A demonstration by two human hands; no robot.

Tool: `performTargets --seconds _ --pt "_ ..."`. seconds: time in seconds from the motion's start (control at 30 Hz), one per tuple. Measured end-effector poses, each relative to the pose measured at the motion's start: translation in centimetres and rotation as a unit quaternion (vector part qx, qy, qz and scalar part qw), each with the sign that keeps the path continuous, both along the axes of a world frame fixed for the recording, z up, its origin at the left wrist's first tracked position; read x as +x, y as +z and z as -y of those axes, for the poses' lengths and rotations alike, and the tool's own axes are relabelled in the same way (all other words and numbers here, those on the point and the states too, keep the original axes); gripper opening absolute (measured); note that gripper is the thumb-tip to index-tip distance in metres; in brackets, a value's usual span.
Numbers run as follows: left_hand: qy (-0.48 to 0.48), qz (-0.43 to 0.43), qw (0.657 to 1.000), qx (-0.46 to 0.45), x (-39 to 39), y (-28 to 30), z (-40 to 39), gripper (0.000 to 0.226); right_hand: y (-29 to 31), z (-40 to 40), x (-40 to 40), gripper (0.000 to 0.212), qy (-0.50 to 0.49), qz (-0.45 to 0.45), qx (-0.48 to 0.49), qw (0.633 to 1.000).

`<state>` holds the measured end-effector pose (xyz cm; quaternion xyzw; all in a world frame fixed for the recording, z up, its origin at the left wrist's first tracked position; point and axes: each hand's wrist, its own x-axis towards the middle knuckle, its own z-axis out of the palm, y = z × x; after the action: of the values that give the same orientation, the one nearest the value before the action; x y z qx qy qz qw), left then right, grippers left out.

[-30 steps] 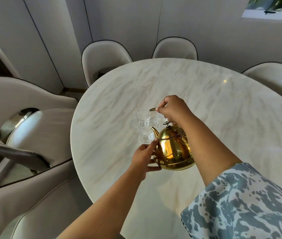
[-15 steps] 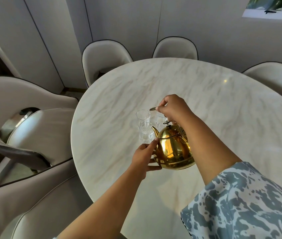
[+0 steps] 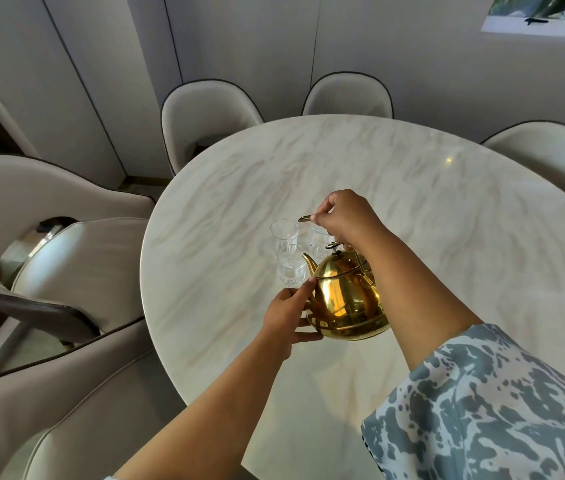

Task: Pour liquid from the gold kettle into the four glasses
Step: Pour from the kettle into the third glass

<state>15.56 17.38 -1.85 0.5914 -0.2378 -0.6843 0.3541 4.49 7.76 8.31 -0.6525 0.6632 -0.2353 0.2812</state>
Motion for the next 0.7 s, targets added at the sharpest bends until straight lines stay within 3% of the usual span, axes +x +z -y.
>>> performTargets --seconds 0.7 --pt "0.007 0.007 0.999 -0.031 -0.2 0.2 1.1 0.051 -0.3 -1.2 -2.7 0.018 -0.052 0.072 -0.061 0.994"
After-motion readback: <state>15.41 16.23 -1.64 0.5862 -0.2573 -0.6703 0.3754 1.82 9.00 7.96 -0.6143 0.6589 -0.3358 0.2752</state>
